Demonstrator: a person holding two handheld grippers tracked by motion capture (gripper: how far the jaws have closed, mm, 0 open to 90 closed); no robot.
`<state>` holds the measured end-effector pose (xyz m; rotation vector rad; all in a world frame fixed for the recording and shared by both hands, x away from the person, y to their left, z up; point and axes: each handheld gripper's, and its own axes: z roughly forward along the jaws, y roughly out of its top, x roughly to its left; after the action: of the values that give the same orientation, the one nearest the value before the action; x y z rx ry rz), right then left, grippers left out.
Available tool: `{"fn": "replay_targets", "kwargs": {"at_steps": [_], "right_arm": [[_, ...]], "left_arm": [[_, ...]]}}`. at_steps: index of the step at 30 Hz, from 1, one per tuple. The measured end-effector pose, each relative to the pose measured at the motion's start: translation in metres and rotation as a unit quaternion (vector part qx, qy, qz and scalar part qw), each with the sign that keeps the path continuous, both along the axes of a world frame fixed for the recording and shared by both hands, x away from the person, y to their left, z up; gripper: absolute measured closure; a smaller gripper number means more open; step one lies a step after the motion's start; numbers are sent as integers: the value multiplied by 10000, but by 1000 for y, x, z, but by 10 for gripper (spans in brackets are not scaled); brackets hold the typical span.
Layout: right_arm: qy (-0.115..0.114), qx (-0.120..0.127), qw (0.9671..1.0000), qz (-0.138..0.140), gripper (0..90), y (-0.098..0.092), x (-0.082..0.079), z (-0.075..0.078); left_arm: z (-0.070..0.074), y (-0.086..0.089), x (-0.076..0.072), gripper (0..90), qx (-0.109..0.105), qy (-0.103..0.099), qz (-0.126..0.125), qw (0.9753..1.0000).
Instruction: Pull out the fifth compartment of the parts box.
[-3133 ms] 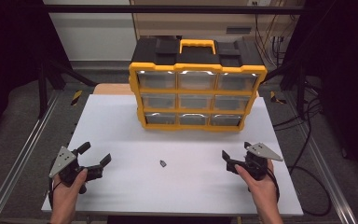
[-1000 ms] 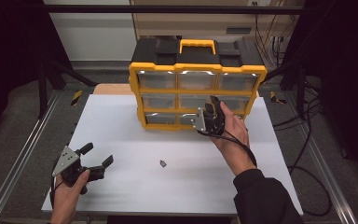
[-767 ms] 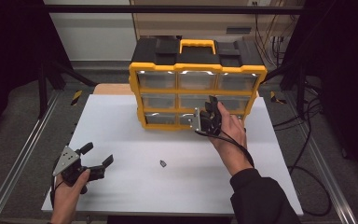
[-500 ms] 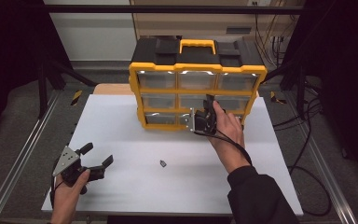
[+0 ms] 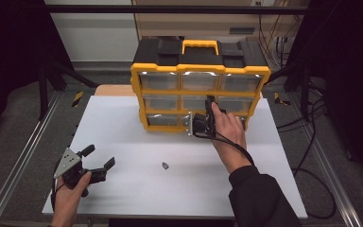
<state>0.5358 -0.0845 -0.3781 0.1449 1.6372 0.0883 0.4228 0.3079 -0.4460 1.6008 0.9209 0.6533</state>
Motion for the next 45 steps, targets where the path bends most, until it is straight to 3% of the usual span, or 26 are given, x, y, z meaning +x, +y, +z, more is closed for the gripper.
{"fn": "replay_targets", "kwargs": {"at_steps": [8,16,36,45], "right_arm": [[-194,-222,9996,17,766,1,1,-4],[-298,-248,9992,35,783,1,0,-5],[-170,-90,9998,96,794,1,-13,-2],[-120,-135,9998,106,793,1,-22,-2]], "left_arm": [[0,0,0,35,2,6,-3,10000],[0,0,0,35,0,14,-10,10000],[0,1,0,35,-9,17,-9,10000],[0,0,0,35,-7,13,-15,10000]]}}
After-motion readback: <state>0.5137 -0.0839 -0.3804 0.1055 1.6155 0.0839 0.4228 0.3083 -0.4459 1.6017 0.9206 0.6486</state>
